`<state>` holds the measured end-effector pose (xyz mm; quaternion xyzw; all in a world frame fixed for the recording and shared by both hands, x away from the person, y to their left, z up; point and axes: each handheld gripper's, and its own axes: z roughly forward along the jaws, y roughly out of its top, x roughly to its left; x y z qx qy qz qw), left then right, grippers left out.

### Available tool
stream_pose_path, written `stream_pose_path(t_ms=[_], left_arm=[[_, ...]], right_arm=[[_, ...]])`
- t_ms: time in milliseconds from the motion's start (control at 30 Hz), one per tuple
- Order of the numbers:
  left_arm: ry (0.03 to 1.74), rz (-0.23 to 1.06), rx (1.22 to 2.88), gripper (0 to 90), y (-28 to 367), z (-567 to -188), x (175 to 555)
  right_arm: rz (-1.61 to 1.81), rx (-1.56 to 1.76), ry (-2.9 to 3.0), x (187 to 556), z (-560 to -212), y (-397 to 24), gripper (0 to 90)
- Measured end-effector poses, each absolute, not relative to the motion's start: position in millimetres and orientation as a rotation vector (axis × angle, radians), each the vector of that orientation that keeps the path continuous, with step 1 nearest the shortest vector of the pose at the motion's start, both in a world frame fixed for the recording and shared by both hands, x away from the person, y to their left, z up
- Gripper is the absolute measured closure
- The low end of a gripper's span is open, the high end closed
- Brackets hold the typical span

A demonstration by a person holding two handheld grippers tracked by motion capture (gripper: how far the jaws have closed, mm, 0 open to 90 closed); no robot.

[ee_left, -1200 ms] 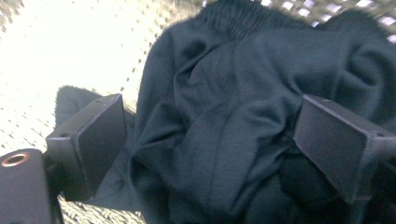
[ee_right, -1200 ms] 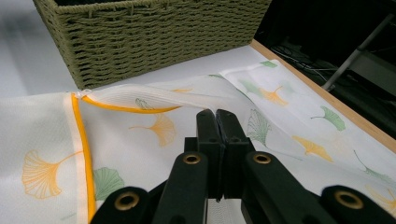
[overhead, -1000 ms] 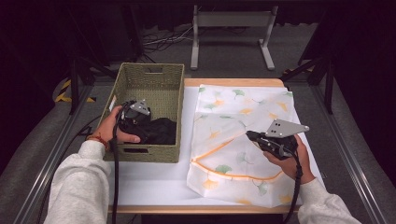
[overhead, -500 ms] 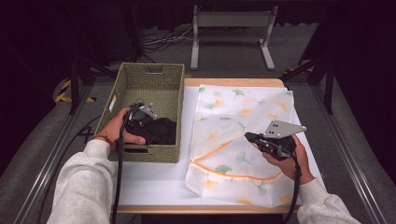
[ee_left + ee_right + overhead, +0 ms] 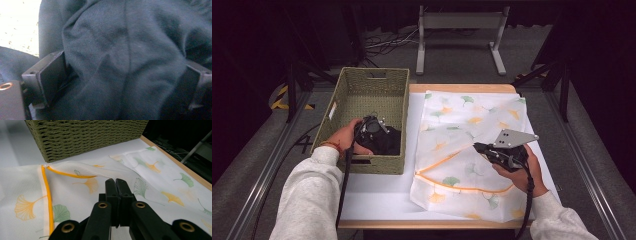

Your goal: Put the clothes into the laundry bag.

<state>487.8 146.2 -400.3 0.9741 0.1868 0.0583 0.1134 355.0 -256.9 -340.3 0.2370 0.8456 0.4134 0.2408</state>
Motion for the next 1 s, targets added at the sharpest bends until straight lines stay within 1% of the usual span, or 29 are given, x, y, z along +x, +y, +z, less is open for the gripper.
stream_pose_path(t_ms=[133,200,267,300,333,400,500,600,667,733,767,833,867,933,1000], left_arm=[[0.547,0.145,2.865,7.3,144.9,-404.9,491.3],[0.497,0.115,2.911,11.0,140.0,-408.1,492.2],[0.500,0.065,2.897,17.1,141.5,-408.8,493.4],[0.500,0.065,2.897,22.1,141.5,-408.8,493.4],[0.490,0.048,2.885,22.1,142.5,-408.6,493.3],[0.462,0.000,2.886,37.1,143.7,-406.3,493.1],[0.423,-0.009,2.872,53.3,145.5,-404.4,492.3],[0.409,0.057,2.874,62.1,146.1,-400.6,490.7],[0.415,0.088,2.852,63.8,147.6,-398.1,489.3],[0.419,0.153,2.819,64.6,150.0,-393.2,487.7],[0.429,0.171,2.779,65.0,152.1,-389.6,487.3],[0.431,0.186,2.716,65.4,156.6,-382.6,486.5],[0.429,0.216,2.702,65.7,157.9,-379.8,485.8],[0.431,0.220,2.678,65.8,160.0,-376.9,485.0],[0.432,0.265,2.640,65.9,163.9,-368.3,481.8]], right_arm=[[1.131,0.649,2.315,355.0,-340.7,-256.2,89.8],[1.131,0.647,2.315,355.1,-340.8,-256.3,89.8],[1.132,0.646,2.313,355.4,-340.8,-256.8,89.8],[1.132,0.646,2.313,355.4,-340.8,-256.8,89.8],[1.131,0.646,2.314,355.5,-340.9,-256.8,89.8],[1.130,0.647,2.316,355.4,-341.1,-256.6,89.8],[1.125,0.647,2.318,355.4,-341.3,-256.4,89.8],[1.123,0.647,2.317,355.3,-341.1,-256.4,89.8],[1.125,0.648,2.315,355.1,-340.8,-256.8,89.9],[1.130,0.649,2.311,355.2,-340.6,-257.6,89.8],[1.130,0.651,2.308,355.1,-340.3,-258.0,89.9],[1.135,0.655,2.304,354.8,-339.9,-258.6,89.8],[1.134,0.655,2.304,354.7,-339.8,-258.7,89.9],[1.135,0.655,2.303,354.5,-339.7,-258.6,89.9],[1.138,0.655,2.300,354.6,-339.6,-258.5,89.9]])
